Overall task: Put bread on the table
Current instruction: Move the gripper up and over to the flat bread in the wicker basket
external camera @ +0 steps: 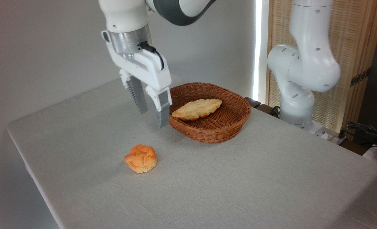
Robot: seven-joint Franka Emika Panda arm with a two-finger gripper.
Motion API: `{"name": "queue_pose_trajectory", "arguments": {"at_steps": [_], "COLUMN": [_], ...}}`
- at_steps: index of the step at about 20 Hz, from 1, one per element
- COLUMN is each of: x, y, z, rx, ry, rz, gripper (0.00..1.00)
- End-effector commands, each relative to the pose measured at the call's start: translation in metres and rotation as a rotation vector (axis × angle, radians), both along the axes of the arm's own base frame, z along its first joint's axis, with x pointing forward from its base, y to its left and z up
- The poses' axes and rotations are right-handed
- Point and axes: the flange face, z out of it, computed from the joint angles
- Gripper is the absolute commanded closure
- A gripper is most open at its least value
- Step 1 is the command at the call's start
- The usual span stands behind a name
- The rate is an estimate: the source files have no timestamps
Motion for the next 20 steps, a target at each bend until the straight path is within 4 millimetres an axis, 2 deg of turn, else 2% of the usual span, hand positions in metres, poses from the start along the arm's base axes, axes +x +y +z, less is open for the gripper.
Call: {"name": "queue_pose_trajectory", "arguments": {"at_steps": [1, 6, 13, 16, 20], "x": [-0.046, -0.090, -0.123, -0.132, -0.128], "y": [-0.019, -0.048, -0.089, -0.102, -0.104], "z": [0.000, -0.015, -0.056, -0.075, -0.092], "rx": [-0.013, 0.001, 0.041, 0.052, 0.053], "ry": [0.059, 0.156, 0.241, 0.272, 0.299], "rz": [-0.110, -0.244, -0.366, -0.421, -0.452], "gripper": [0.00, 0.00, 0.00, 0.00, 0.00]}}
